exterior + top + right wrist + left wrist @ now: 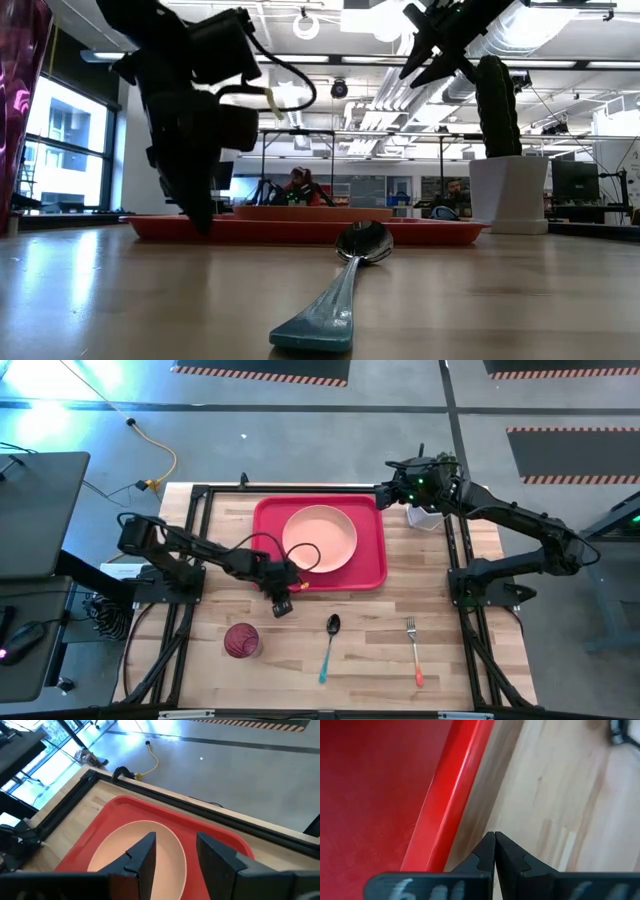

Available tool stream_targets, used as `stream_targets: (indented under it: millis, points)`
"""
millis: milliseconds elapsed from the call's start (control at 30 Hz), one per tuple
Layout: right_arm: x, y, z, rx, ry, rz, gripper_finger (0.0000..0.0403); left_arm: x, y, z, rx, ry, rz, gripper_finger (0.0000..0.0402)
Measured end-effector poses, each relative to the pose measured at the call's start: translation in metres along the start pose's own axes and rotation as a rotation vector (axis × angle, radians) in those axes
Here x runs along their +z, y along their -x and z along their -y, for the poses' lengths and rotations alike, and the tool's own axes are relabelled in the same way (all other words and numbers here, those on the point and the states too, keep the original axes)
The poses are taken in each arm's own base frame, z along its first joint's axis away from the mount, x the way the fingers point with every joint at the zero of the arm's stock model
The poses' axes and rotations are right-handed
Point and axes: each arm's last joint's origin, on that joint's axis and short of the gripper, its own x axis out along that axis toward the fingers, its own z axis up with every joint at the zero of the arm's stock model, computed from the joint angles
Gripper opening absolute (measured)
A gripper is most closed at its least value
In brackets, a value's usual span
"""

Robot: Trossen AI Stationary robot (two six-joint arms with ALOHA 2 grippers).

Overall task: Pick and place plate/cup/fork/spoon on tray
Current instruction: Move the red serving tray to the upper middle of the table

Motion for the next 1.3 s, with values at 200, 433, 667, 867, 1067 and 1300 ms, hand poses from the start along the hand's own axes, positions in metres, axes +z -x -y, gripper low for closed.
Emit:
stream_targets:
  millis: [200, 433, 667, 867, 1067, 1300]
  points:
    - [0.0, 0.0, -0.001, 0.021, 0.006, -0.012, 0.013, -0.001, -0.005, -0.002, 0.018, 0.009, -0.015, 0.0001]
    - [0.0, 0.0, -0.001, 0.023, 0.005, -0.013, 0.013, 0.002, -0.004, -0.008, 0.069, 0.026, 0.015, 0.0001]
    - [0.0, 0.0, -0.001, 0.023, -0.001, -0.013, 0.013, 0.009, -0.002, -0.02, 0.09, 0.032, 0.039, 0.0001]
    - [0.0, 0.0, -0.001, 0.022, -0.001, -0.013, 0.013, 0.014, -0.001, -0.024, 0.085, 0.023, 0.07, 0.0001]
    - [0.0, 0.0, -0.001, 0.022, -0.002, -0.013, 0.013, 0.02, 0.0, -0.023, 0.067, 0.001, 0.125, 0.0001]
    - [0.0, 0.0, -0.001, 0.022, -0.002, -0.013, 0.013, 0.021, 0.0, -0.022, 0.063, 0.0, 0.139, 0.0]
